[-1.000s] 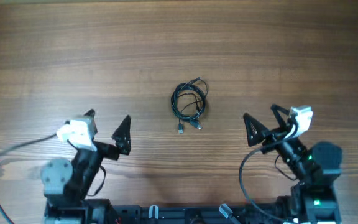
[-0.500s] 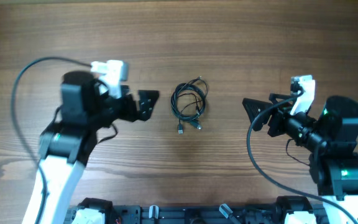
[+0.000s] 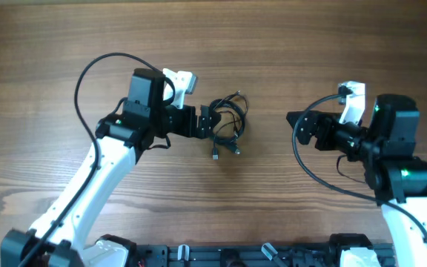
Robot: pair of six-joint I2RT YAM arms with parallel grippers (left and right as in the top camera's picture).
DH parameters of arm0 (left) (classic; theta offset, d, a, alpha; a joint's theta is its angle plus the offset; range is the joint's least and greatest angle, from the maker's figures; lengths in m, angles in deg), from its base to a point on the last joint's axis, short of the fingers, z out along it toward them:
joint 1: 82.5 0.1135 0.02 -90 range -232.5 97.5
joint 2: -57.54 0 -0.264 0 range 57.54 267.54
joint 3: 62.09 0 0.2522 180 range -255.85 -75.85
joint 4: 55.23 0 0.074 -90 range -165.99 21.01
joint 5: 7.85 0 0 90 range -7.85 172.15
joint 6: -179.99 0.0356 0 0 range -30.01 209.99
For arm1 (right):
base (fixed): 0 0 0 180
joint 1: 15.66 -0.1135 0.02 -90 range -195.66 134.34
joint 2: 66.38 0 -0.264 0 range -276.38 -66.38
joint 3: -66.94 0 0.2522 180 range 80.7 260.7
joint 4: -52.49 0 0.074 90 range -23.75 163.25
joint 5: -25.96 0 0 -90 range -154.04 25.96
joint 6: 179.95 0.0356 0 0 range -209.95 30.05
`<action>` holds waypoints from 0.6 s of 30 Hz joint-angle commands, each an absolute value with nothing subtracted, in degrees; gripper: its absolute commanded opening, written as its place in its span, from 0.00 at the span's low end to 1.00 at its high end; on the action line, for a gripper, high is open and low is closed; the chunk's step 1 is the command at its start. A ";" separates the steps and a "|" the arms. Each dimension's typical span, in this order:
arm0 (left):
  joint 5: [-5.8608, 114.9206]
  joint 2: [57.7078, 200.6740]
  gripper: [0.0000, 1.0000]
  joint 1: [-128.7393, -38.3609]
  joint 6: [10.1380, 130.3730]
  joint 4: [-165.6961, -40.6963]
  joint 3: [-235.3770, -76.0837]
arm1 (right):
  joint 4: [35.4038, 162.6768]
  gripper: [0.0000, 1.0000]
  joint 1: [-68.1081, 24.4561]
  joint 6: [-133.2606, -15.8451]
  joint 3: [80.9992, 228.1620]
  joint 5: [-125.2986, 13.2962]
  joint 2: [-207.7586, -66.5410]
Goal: Untangle cables
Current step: 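Reach the left gripper to the black cable bundle and grasp it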
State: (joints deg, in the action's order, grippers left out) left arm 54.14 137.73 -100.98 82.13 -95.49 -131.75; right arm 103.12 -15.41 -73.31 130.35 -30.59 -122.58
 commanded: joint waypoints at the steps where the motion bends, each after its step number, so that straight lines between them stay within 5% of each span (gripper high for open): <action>1: 54.05 141.09 0.98 -101.13 80.26 -93.20 -132.91 | 104.25 0.86 -15.50 -74.77 131.75 -32.04 -123.63; 10: 56.23 148.04 0.75 -101.44 76.39 -85.46 -132.91 | 107.18 0.86 -15.50 -74.33 131.75 -37.46 -124.00; 18: 56.26 154.88 0.67 -106.01 76.26 -78.79 -132.91 | 107.58 0.86 -15.50 -74.33 131.75 -37.46 -125.88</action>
